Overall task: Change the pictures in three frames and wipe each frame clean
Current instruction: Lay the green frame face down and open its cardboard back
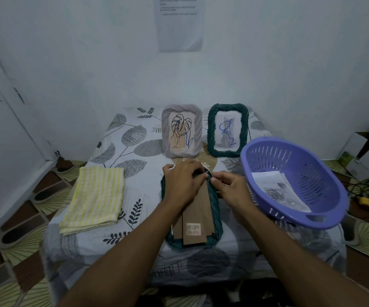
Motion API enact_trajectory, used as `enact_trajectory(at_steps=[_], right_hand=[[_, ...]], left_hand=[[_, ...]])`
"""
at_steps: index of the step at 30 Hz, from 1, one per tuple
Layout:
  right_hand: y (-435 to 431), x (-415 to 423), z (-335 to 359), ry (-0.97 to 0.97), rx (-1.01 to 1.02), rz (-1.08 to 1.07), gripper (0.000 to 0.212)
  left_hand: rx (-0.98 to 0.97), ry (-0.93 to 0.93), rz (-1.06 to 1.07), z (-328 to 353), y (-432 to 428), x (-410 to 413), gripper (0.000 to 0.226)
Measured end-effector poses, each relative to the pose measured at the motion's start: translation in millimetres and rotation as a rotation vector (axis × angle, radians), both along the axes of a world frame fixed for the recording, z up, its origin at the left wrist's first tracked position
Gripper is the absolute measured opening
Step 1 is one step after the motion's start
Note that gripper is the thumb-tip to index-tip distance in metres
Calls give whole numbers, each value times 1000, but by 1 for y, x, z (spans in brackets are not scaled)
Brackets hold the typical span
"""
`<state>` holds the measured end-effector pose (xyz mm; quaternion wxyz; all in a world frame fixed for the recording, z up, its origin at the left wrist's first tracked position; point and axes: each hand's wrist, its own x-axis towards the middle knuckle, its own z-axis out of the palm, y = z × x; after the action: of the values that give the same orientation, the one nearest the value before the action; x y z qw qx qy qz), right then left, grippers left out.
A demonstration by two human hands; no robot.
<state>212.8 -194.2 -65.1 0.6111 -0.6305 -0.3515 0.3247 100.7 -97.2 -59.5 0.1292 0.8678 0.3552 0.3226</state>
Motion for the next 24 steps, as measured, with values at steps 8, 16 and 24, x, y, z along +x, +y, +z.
enact_trajectory(at_steps=[8,16,24], right_hand=[[-3,1,0,-21,-33,5,19],[2,-2,-5,33,-45,-39,16],[20,-3,-3,344,-4,-233,18]], left_hand=[[22,-5,-96,10,7,-6,11],[10,-14,-104,10,13,-9,12],[-160,-231,-16,-24,11,-62,43]])
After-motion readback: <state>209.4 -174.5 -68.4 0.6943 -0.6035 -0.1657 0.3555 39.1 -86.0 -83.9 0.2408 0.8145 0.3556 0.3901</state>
